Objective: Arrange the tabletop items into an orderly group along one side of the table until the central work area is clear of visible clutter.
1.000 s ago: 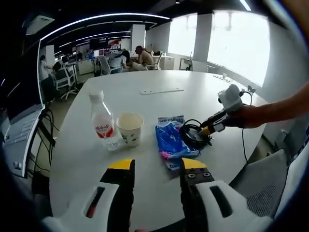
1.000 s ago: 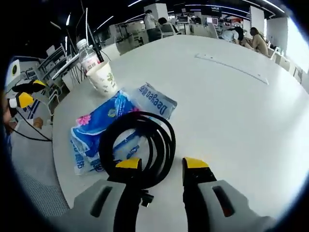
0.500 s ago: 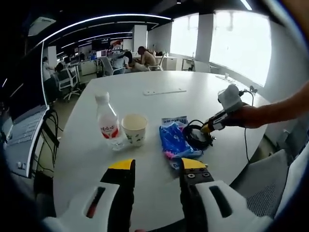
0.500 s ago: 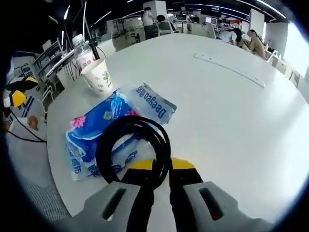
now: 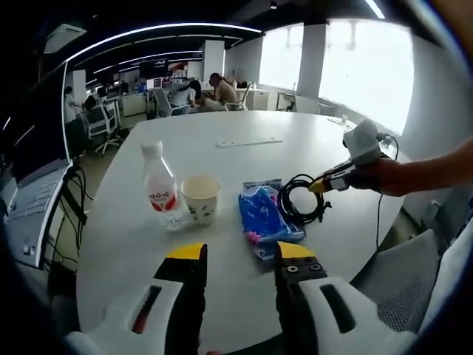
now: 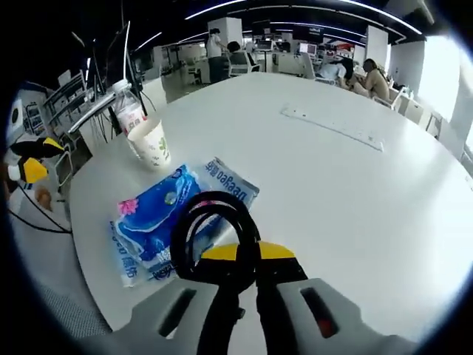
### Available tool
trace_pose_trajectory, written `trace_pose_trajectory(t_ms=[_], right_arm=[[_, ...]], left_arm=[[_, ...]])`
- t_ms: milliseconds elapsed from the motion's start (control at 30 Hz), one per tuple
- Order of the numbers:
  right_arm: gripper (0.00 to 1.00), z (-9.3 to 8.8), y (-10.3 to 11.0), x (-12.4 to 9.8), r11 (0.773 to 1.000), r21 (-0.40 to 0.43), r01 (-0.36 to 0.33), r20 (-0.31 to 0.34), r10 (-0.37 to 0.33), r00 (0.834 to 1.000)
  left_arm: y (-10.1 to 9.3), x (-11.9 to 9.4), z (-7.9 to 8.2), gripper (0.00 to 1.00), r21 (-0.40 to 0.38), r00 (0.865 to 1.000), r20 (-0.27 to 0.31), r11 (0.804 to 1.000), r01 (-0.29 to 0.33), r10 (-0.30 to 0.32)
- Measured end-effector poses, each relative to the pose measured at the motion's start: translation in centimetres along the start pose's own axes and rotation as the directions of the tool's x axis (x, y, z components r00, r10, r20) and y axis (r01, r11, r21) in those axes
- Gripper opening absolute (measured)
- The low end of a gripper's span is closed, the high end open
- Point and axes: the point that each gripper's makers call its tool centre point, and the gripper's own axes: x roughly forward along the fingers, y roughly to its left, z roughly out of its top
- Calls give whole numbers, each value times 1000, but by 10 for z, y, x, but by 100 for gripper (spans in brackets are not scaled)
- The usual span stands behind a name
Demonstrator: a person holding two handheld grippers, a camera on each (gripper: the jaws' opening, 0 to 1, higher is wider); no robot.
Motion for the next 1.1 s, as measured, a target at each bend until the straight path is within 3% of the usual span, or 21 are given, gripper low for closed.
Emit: trace_pose_trajectory(t_ms=[300,1100], right_arm=[[2,14,7,-21,1000,-3,16,44,-16,999],[1,-3,-2,-62,996,62,59,95,-64,993]], left_arm=[[-3,0,6,35,9,1000,17,1000,18,-18],[-17,-5,3,35,29,998,29,998,63,-63]])
